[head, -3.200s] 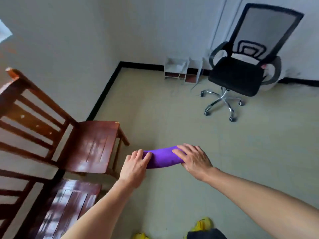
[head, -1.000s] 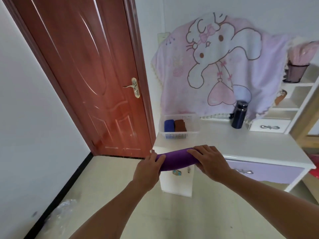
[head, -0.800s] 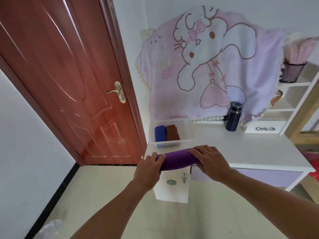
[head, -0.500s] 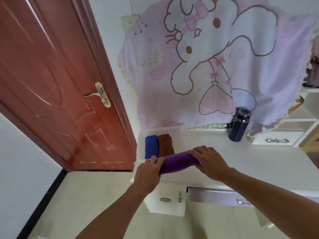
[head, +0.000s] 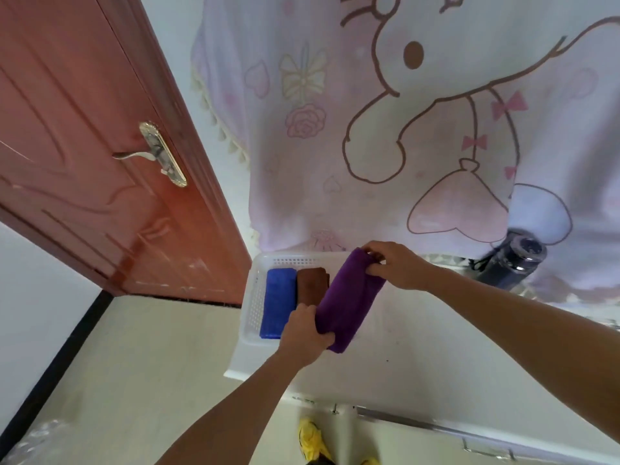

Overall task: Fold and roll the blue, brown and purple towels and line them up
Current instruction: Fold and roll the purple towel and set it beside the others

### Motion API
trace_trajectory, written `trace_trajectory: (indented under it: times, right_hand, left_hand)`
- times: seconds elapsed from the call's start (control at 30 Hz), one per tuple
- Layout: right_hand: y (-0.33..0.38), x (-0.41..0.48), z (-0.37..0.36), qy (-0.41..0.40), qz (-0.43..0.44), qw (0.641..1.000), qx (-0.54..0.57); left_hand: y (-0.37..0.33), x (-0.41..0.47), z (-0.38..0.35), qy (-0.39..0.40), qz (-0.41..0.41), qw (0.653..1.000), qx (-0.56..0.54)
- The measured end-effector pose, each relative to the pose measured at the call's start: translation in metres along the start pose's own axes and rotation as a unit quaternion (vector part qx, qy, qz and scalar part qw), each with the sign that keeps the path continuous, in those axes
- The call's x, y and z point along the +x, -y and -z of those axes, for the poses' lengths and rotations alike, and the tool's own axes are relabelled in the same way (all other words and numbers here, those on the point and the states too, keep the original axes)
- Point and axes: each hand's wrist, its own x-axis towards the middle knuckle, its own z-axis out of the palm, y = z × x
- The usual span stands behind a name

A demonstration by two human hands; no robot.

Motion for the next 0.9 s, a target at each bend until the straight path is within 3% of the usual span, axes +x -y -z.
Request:
trace_trajectory:
  times: [0.13, 0.27, 0.4, 0.5, 0.57, 0.67, 0.77, 0.9]
  right_hand:
    - [-0.004, 0.038, -0.009, -0.012, -0.033, 0.999, -0.039]
    - [-0.011, 0.076, -0.028, 0.007, -0.058, 0.988, -0.141]
    - [-0.022, 0.104, -0.058, 0.057, -0.087, 0.971, -0.216]
    - [-0.032, 0.115, -0.082, 0.087, -0.096, 0.957, -0.258]
    - [-0.034, 0.120, -0.092, 0.078, -0.091, 0.947, -0.299]
    - [-0.032, 0.124, -0.100, 0.045, -0.077, 0.932, -0.351]
    - [-0.036, 0.117, -0.101, 0.017, -0.051, 0.918, -0.392]
    - [-0.046, 0.098, -0.108, -0.002, 0.056, 0.914, -0.402]
  left_hand:
    - [-0.003, 0.026, -0.015, 0.045, 0.038, 0.990, -0.131]
    - [-0.003, 0.054, -0.036, 0.113, 0.129, 0.957, -0.233]
    - [0.006, 0.070, -0.057, 0.142, 0.131, 0.974, -0.122]
    - [0.010, 0.069, -0.062, 0.153, 0.100, 0.982, 0.042]
    - [0.011, 0.063, -0.059, 0.102, 0.062, 0.987, 0.106]
    - [0.022, 0.055, -0.055, 0.020, -0.070, 0.986, 0.150]
    - [0.035, 0.046, -0.053, 0.074, -0.163, 0.966, 0.188]
    - [0.045, 0.048, -0.045, 0.170, -0.156, 0.947, 0.224]
